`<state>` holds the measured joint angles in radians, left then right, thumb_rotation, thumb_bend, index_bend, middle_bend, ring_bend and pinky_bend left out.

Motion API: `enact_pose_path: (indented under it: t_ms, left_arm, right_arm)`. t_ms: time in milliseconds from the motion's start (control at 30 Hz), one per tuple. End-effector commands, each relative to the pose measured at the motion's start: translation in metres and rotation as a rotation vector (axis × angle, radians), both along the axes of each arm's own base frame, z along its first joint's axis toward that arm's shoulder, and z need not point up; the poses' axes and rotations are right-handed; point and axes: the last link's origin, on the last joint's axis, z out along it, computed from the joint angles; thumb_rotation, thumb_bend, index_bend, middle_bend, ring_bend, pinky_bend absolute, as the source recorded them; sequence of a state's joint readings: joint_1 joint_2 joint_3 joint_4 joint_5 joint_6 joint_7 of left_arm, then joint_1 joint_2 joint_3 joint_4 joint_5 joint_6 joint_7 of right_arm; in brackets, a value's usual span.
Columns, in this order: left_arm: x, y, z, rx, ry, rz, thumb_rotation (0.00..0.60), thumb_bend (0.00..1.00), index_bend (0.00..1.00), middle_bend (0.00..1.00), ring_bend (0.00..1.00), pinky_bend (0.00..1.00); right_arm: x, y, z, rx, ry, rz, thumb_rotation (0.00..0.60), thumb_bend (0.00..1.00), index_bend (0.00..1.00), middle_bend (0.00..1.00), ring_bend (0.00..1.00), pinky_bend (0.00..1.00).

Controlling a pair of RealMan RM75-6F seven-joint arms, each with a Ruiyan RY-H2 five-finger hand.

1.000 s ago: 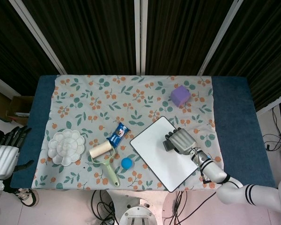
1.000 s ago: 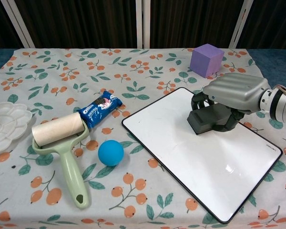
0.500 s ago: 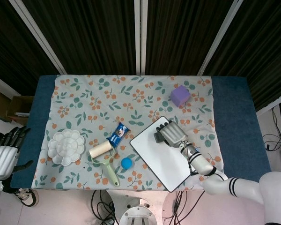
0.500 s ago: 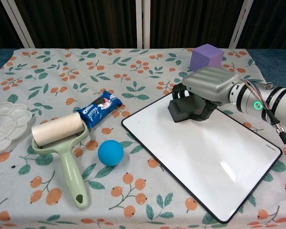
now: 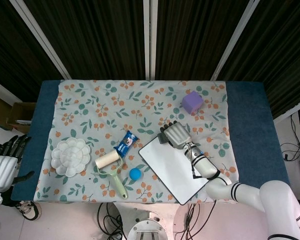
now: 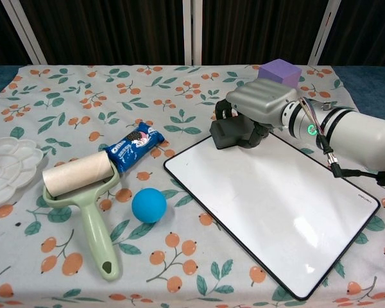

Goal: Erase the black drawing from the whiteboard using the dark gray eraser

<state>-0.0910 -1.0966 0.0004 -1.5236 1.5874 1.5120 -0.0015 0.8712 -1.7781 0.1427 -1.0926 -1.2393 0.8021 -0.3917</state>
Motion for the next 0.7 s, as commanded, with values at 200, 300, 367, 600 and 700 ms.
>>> enact_pose_path:
  t_ms: [200,300,367,600,700]
  left_arm:
    - [0.001,-0.002,-0.004,-0.013,0.001,-0.001,0.6,0.0,0.08,0.07,0.04,0.16]
    - [0.002,-0.003,-0.007,-0.02,0.001,-0.002,0.6,0.0,0.08,0.07,0.04,0.16]
    - [0.002,-0.002,-0.008,-0.021,-0.002,-0.002,0.6,0.0,0.08,0.07,0.04,0.16]
    - [0.007,-0.001,-0.012,-0.03,-0.007,-0.018,0.6,0.0,0.08,0.07,0.04,0.16]
    - [0.008,-0.001,-0.012,-0.029,-0.007,-0.02,0.6,0.0,0.08,0.07,0.04,0.16]
  right_arm:
    - [-0.016,0.024,0.009,0.062,-0.044,-0.023,0.6,0.32,0.92,0.79,0.7,0.8]
    - [-0.022,0.036,0.019,0.073,-0.043,-0.003,0.6,0.32,0.92,0.79,0.7,0.8]
    - [-0.028,0.045,0.026,0.085,-0.052,-0.007,0.6,0.32,0.92,0.79,0.7,0.8]
    - [-0.051,0.073,0.049,0.12,0.004,0.01,0.6,0.32,0.92,0.8,0.7,0.81]
    - [-0.062,0.084,0.058,0.133,0.016,-0.001,0.6,0.32,0.92,0.8,0.7,0.81]
